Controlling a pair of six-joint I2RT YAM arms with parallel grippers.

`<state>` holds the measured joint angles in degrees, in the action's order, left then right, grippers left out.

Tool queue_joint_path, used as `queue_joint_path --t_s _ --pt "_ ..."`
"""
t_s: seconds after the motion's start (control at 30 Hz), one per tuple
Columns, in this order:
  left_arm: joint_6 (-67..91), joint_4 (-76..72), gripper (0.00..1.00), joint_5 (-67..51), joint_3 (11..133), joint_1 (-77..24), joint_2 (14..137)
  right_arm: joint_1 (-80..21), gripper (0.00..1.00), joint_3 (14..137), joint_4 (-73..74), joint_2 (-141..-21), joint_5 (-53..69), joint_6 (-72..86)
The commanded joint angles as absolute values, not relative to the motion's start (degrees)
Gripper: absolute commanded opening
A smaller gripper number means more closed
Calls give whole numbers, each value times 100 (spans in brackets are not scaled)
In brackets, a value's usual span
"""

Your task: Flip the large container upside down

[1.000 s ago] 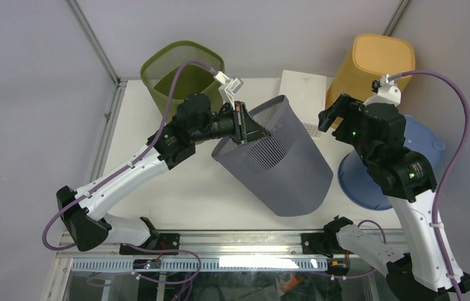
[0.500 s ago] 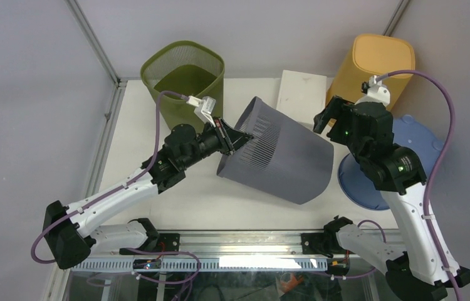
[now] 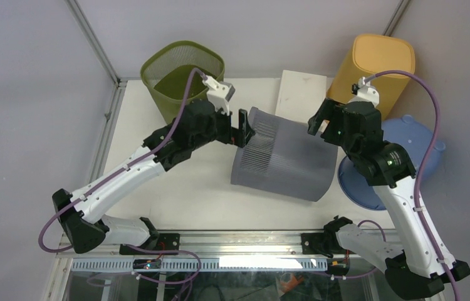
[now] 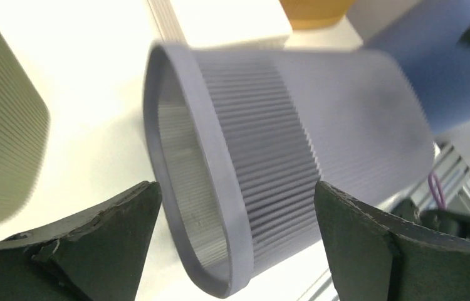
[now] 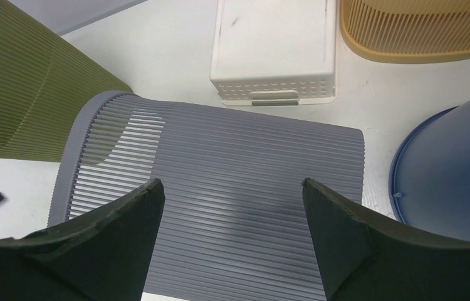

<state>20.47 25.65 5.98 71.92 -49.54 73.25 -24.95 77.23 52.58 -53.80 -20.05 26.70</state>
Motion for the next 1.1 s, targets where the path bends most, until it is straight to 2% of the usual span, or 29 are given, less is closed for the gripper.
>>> queue_joint_path --t_s 0.0,0.37,0.5,0.77,0.93,1.07 --pt "1477 3282 97 1203 8284 -4834 7717 -2478 85 7791 5043 -5297 -2050 2681" --pt "1805 2437 99 794 8947 -3676 8926 -2483 85 7814 5214 -5204 -2118 2672" --pt "1742 2023 99 1426 8887 -3410 9198 -2479 85 7855 5269 -5213 -2097 2672" --pt "1933 1915 99 891 8598 -1807 8937 -2472 87 7524 5867 -5244 -2352 2737" --pt "1780 2054 99 1135 8240 -1518 8538 -2393 88 7331 6487 -5362 -2569 3046" --pt "1879 2233 99 331 8170 -1526 8245 -2205 90 7224 6748 -5360 -2593 3336"
